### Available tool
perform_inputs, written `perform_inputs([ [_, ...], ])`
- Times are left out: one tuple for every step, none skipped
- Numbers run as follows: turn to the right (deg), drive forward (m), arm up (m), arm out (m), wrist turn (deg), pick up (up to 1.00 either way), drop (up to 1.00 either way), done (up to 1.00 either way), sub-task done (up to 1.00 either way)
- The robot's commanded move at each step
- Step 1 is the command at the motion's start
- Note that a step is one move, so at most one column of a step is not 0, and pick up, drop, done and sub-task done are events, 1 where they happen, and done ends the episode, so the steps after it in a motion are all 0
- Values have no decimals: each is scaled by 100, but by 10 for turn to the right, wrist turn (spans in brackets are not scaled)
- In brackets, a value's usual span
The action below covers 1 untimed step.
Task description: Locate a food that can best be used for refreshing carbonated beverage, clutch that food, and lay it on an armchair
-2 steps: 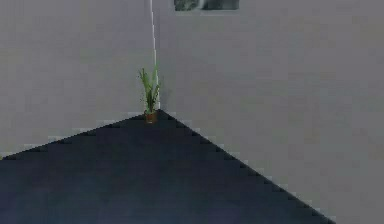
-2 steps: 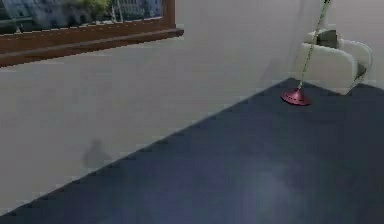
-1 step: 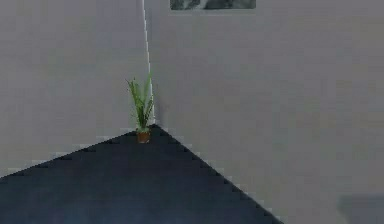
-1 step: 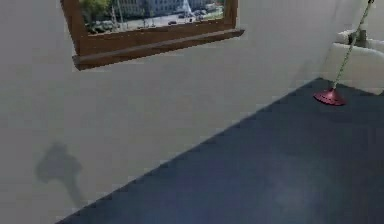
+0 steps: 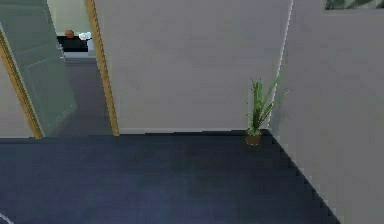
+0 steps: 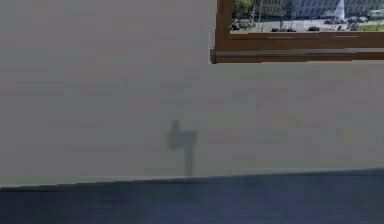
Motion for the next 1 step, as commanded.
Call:
perform_inputs([
  [0, 55, 0, 0, 0, 0, 0, 0, 0],
])
